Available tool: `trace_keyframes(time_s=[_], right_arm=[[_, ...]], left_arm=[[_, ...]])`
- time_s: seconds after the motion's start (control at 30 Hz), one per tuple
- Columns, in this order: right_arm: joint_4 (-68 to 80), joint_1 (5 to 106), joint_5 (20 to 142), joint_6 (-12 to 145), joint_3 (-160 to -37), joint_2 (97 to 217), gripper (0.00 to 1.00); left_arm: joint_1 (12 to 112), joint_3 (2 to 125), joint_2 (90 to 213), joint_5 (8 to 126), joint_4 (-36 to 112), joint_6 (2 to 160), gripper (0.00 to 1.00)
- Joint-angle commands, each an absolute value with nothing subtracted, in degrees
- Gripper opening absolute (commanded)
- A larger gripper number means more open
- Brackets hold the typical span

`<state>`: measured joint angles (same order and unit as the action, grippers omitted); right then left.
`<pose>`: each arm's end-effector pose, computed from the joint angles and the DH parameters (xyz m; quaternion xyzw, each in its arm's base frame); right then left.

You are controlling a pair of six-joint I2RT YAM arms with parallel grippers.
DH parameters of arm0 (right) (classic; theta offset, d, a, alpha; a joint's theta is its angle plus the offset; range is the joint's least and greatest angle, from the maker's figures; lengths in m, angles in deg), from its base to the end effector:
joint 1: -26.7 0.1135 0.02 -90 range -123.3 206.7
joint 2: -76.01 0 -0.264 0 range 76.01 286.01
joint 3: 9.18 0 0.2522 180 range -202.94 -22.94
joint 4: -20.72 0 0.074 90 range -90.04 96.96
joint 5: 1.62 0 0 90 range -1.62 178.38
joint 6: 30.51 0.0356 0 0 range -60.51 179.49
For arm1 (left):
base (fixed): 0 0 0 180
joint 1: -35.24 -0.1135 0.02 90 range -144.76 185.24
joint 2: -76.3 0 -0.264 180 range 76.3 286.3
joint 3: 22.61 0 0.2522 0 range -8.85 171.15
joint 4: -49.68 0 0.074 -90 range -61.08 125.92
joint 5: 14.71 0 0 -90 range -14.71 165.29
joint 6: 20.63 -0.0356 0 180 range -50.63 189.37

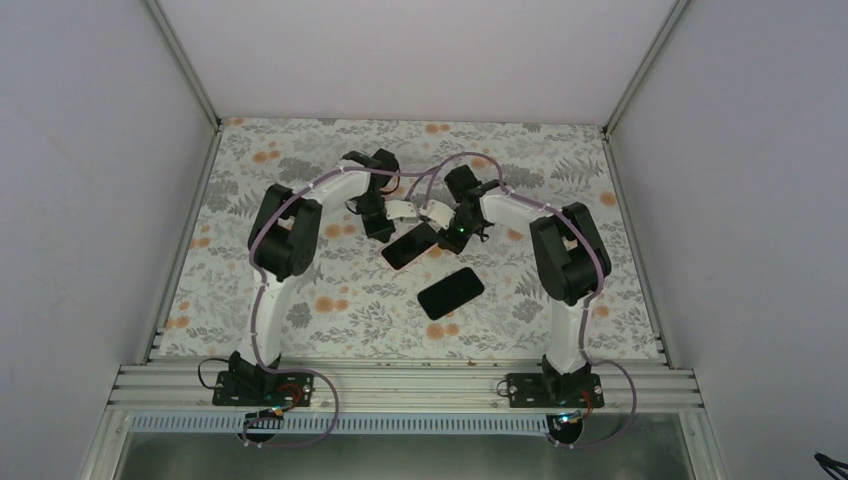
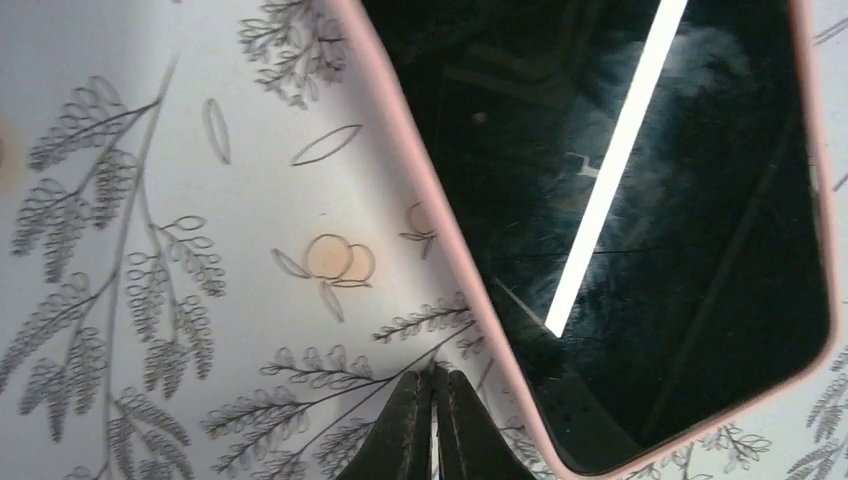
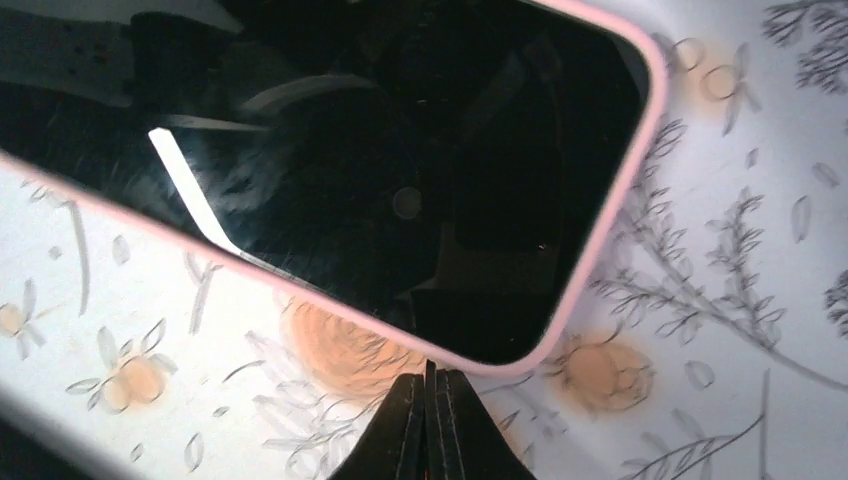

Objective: Take the phone out of the phone case

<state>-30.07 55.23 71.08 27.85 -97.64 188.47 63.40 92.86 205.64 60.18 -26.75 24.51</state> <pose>0.3284 0.1906 0.1507 -0.5084 0.8379 0.1455 0.1348 0.3762 -0.2119 0.1489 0.5895 0.7970 -0.1305 0.0165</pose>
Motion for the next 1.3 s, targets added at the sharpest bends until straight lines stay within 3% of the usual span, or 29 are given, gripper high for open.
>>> trace_keyframes(time_s=[0.0, 0.3, 0.57, 0.73, 1.03, 1.27], right_arm=[[-29.95, 55.28, 70.62, 27.35, -104.07, 193.28, 0.04], [-36.03, 55.28, 67.51, 26.0, -114.57, 200.15, 0.04], [-45.06, 55.44, 57.56, 23.83, -125.23, 206.79, 0.04], [-43.11, 54.57, 59.34, 22.9, -120.45, 203.7, 0.04], [-39.27, 52.82, 62.29, 20.65, -106.31, 192.42, 0.04], [-39.45, 51.22, 61.6, 19.44, -102.32, 190.83, 0.04]], left_arm=[[68.81, 88.46, 207.52, 56.1, -30.09, 23.34, 0.06], [75.93, 82.66, 205.56, 54.56, -29.1, 24.53, 0.07], [77.1, 88.66, 208.16, 50.93, -30.1, 26.24, 0.07], [75.07, 84.24, 206.29, 54.07, -25.17, 28.98, 0.06], [62.85, 80.62, 202.09, 57.08, -21.09, 30.52, 0.06], [61.69, 72.62, 199.4, 58.56, -15.64, 30.82, 0.02]])
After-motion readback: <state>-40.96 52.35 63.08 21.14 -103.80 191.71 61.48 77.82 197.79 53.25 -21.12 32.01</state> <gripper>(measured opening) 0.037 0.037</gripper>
